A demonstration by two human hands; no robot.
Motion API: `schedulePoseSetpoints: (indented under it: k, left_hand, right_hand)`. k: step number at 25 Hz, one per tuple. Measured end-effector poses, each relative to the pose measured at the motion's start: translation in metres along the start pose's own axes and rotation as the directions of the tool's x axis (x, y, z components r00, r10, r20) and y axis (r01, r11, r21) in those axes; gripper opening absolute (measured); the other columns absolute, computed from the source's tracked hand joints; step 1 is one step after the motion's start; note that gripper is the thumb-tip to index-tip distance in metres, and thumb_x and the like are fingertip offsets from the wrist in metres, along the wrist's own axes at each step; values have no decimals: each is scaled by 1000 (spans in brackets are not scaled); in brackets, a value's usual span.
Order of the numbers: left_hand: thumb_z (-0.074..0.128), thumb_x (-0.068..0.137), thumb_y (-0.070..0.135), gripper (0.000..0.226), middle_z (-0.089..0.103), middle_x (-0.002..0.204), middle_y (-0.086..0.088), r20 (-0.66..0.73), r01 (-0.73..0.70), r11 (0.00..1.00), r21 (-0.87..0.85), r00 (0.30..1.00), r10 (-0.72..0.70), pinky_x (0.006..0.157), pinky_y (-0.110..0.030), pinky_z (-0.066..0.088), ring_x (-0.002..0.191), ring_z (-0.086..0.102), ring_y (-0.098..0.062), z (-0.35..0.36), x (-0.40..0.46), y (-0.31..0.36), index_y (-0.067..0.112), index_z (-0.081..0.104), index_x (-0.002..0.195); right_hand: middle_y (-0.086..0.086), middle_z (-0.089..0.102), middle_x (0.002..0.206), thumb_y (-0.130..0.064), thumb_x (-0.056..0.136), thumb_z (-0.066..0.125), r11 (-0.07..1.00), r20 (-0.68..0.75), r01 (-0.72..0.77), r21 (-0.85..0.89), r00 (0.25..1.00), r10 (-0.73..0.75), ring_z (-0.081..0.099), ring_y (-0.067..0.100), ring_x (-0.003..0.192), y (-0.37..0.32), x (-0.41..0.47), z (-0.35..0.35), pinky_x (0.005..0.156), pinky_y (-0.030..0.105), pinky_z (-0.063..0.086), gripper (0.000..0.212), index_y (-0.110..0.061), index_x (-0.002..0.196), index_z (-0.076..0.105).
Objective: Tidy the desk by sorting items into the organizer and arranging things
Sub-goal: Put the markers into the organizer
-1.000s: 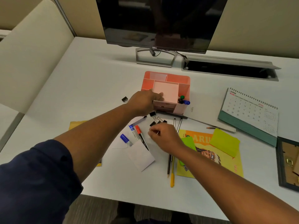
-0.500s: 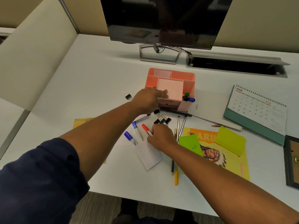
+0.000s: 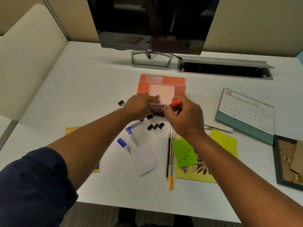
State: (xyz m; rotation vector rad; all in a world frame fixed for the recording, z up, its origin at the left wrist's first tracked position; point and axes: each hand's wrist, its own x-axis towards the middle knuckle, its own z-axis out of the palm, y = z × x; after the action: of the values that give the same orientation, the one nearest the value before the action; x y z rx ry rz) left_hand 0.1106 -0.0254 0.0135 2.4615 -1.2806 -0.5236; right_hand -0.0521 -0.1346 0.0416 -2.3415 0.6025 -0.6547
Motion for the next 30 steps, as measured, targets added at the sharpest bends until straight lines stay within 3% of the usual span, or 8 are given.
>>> schedulePoseSetpoints:
  k: [5,10,17,19,22,24,27,30]
  left_hand:
    - [53,99,7,53,59,142,3,17,19,1000,-11,1000,-19,109,-42,41,135,50,-24,0,1,-1,22,45,149]
    - [52,102,15,48,58,142,2,20,23,1000,4,1000,-23,109,-45,41,135,50,-26,2,3,-3,24,47,148]
    - [51,98,7,54,56,145,1,26,21,1000,-16,999,-21,111,-47,38,140,43,-28,1,1,-1,22,45,149]
    - [50,98,4,55,55,146,1,30,18,1000,-20,999,-17,113,-45,36,142,41,-27,-1,0,-1,22,44,150]
    - [50,98,1,55,52,149,0,52,16,1000,-16,999,-15,113,-42,35,144,38,-28,-6,-1,0,22,47,148]
    - [51,99,4,50,49,151,-2,86,2,1000,2,996,-2,110,-39,37,141,40,-29,-11,0,0,21,50,146]
    - [52,98,2,47,50,150,-5,98,19,1000,-16,995,-18,104,-34,40,134,46,-30,-18,4,-4,19,55,142]
    - [52,95,-4,47,53,148,-2,19,51,997,-59,999,-50,110,-40,44,134,48,-29,-23,1,-17,21,62,134]
  right_hand:
    - [-1,73,90,-34,92,59,985,-139,-110,-137,986,91,64,22,76,35,32,-18,62,28,45,22,-24,109,69]
    - [6,66,121,-40,99,51,934,142,-123,-336,974,179,55,31,110,67,42,-3,76,34,42,35,-19,123,65]
    - [4,27,160,-61,101,21,896,462,-168,-411,809,363,23,36,144,80,50,5,108,55,32,58,-33,149,38]
    - [4,29,160,-55,104,21,906,414,-182,-382,843,344,27,37,143,78,45,6,107,56,36,54,-32,150,37]
    - [8,39,153,-40,103,41,926,159,-183,-330,956,246,36,35,138,66,30,16,102,53,39,46,-22,145,43]
    - [6,46,146,-34,97,53,931,40,-58,-361,996,77,38,31,134,50,8,27,100,49,36,42,-20,137,52]
    - [1,60,125,-28,89,61,917,189,217,-335,969,-160,49,27,119,30,-22,54,90,44,35,30,-20,117,66]
    - [-2,68,106,-31,92,56,898,419,312,-310,893,-166,58,25,101,14,-37,82,84,41,36,21,-22,103,72]
